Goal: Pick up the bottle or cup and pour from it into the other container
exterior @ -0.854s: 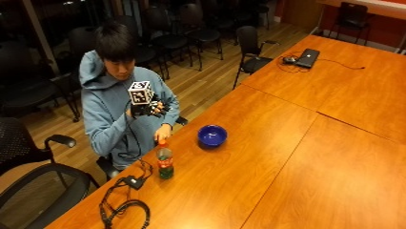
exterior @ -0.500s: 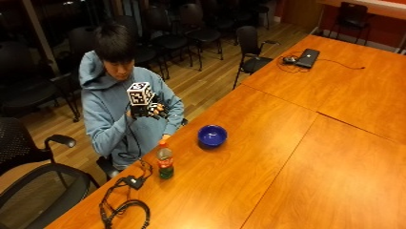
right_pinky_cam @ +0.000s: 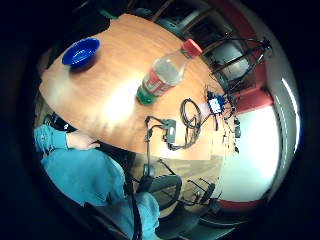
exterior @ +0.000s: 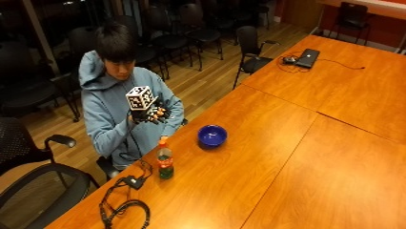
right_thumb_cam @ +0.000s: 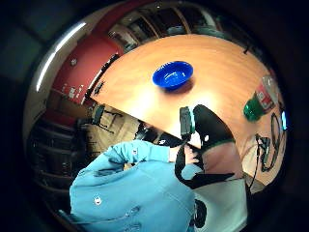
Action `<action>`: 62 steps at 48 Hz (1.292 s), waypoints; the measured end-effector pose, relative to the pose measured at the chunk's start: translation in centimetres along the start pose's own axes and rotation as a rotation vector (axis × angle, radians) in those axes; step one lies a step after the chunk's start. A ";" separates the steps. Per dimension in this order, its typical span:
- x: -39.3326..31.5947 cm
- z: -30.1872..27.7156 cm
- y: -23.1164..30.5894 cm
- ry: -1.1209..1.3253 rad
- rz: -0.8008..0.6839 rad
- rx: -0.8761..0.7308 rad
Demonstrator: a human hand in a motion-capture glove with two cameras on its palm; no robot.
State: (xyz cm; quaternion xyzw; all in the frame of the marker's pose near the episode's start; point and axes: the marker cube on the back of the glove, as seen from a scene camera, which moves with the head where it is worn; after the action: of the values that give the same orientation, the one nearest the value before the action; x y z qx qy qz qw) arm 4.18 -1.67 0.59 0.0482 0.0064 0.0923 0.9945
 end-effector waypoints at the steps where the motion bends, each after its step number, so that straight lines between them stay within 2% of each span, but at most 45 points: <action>1: 0.2 -0.1 -0.1 0.001 0.004 0.004; 36: 7.8 -1.3 1.9 -0.014 0.149 0.339; 62: 13.9 0.0 4.3 -0.189 0.225 0.401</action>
State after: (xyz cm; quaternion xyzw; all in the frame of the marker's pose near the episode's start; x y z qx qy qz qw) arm 17.00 5.13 0.99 0.2532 -0.0740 0.1944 0.9448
